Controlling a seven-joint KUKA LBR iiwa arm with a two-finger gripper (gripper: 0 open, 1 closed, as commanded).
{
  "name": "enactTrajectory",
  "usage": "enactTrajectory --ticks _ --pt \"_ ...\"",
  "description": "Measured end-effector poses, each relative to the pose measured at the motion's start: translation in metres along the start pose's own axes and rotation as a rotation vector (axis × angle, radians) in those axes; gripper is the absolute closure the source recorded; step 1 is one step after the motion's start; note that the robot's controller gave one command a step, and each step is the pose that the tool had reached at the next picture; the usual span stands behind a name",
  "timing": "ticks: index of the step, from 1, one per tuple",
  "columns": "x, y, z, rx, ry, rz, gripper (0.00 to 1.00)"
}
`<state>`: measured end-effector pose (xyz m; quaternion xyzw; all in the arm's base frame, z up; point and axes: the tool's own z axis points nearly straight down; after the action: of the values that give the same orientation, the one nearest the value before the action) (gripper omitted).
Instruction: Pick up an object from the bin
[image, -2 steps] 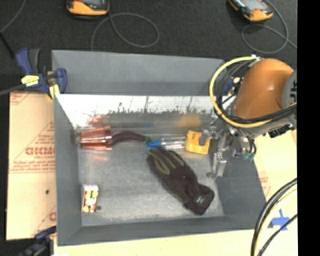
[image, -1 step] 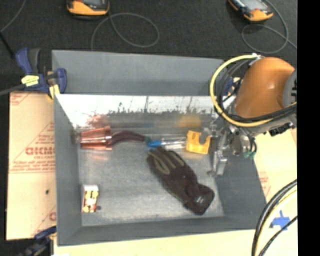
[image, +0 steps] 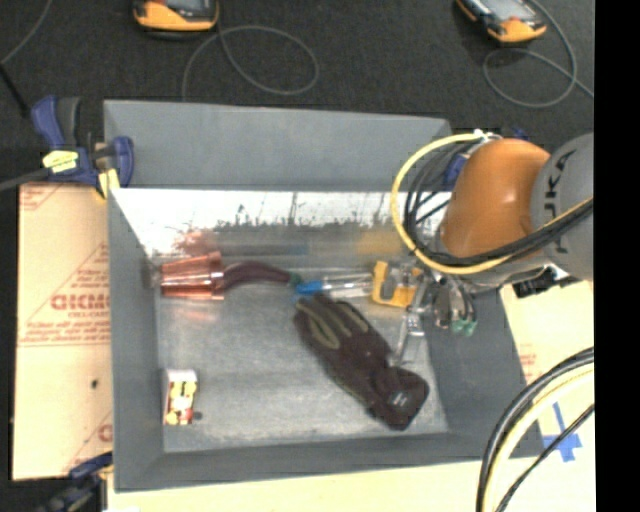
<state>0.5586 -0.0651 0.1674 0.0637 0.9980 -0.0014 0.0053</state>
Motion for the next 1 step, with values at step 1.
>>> enactTrajectory --ticks 1 --pt "0.0097 0.0296 0.0257 -0.001 0.01 0.033 0.0"
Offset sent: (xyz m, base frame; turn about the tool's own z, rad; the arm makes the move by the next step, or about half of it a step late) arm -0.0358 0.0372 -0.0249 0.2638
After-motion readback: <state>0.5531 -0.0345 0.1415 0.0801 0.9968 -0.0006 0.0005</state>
